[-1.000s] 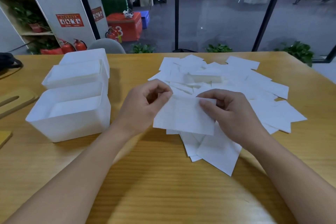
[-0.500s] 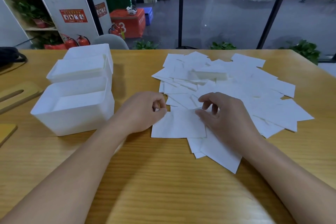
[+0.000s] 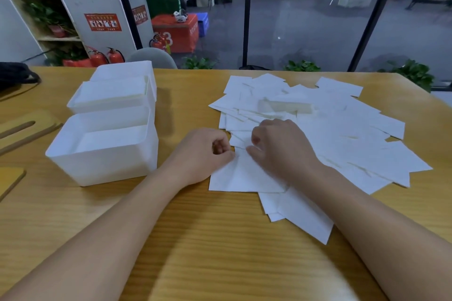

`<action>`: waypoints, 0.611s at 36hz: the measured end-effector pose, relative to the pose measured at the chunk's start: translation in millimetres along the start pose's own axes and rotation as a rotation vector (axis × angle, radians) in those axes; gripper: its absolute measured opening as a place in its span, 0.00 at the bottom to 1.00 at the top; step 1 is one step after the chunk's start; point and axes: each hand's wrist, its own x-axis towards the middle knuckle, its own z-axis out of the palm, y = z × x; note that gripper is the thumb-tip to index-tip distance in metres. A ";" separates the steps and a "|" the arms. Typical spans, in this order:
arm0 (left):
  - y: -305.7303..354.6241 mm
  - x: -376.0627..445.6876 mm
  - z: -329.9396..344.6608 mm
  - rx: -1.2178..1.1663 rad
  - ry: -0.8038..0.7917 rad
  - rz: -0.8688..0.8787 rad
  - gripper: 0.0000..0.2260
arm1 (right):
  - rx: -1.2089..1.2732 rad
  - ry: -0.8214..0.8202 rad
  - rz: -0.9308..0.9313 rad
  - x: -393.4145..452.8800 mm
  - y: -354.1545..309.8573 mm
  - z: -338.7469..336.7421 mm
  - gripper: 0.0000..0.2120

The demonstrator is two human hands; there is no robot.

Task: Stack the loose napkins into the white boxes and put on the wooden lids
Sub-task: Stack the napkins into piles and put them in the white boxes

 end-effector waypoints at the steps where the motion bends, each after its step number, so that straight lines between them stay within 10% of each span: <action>1: -0.6 0.6 1.2 -0.003 0.005 -0.002 0.09 | 0.004 0.003 0.011 -2.1 0.1 2.0 0.11; 19: 0.7 2.5 7.1 -0.089 0.152 0.040 0.03 | 0.001 0.041 -0.069 -4.4 5.0 4.6 0.08; 22: -0.4 4.8 6.4 -0.078 0.246 0.089 0.15 | 0.051 0.062 -0.158 -6.2 11.2 -1.2 0.06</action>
